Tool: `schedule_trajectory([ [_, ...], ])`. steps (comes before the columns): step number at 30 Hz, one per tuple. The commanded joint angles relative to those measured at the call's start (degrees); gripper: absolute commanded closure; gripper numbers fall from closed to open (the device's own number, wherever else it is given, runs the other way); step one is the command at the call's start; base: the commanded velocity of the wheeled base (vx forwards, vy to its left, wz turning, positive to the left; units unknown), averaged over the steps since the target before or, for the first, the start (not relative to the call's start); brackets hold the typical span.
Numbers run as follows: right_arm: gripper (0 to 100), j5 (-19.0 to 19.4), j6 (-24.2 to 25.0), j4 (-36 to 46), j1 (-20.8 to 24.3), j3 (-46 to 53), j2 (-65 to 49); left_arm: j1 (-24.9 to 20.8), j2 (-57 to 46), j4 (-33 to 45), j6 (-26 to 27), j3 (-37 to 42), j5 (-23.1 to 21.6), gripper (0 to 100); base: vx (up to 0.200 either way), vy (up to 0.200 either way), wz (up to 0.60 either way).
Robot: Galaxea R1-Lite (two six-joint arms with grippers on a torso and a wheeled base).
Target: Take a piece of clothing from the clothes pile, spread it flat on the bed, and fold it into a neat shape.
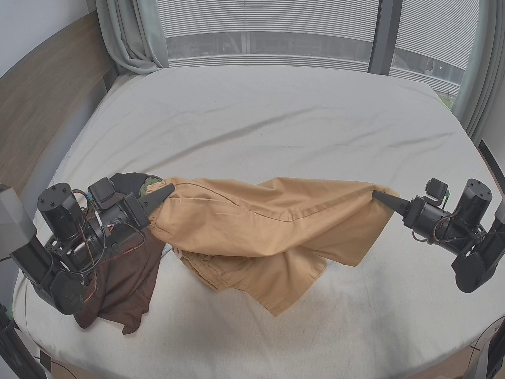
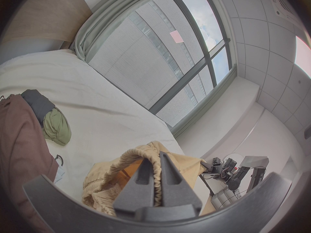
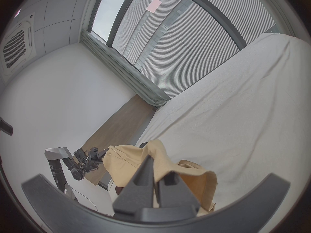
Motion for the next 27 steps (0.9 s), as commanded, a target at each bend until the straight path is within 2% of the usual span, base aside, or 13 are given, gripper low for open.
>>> schedule_trajectory([
  [1, 100, 1.37, 0.51, -0.03, -1.44, -0.1, -1.39, 0.03, -1.44, -0.17, -1.28, -0.24, -0.01, 100, 0.0, 0.0, 0.0],
  [27, 100, 2.16, 1.39, -0.03, -5.57, -1.51, -1.13, 0.29, -3.11, -0.17, -1.98, -1.29, -0.01, 100, 0.0, 0.0, 0.0],
])
